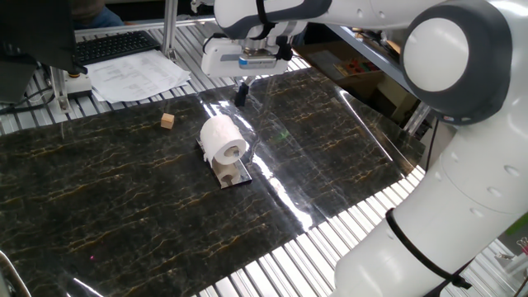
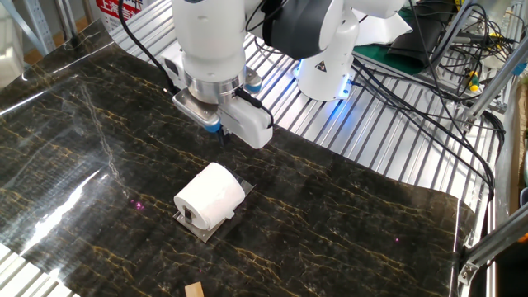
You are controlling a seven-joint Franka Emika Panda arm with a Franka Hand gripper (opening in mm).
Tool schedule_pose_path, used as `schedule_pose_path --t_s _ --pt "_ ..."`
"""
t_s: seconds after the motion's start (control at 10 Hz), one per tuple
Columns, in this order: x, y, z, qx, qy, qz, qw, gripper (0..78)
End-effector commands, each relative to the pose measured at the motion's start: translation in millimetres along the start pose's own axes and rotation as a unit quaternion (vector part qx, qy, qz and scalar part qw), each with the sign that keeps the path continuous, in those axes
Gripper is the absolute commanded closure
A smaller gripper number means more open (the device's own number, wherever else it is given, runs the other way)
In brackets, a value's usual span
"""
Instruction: Take the roll of paper down from the shelf
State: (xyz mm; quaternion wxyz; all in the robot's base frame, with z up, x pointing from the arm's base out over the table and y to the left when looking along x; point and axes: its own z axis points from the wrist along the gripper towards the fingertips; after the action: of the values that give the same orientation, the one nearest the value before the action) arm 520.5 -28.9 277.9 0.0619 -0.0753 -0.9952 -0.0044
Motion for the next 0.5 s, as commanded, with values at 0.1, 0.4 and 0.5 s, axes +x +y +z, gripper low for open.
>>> schedule_pose_path --t_s 0.1,0.4,0.5 --pt "-0.5 -0.1 -1.2 -0.007 0.007 -0.018 0.9998 77.6" --pt "-2.2 -0.7 0.5 -0.002 0.006 -0.024 0.9997 77.6" --pt "-5.0 -0.5 3.6 -0.001 0.006 -0.026 0.9996 77.6"
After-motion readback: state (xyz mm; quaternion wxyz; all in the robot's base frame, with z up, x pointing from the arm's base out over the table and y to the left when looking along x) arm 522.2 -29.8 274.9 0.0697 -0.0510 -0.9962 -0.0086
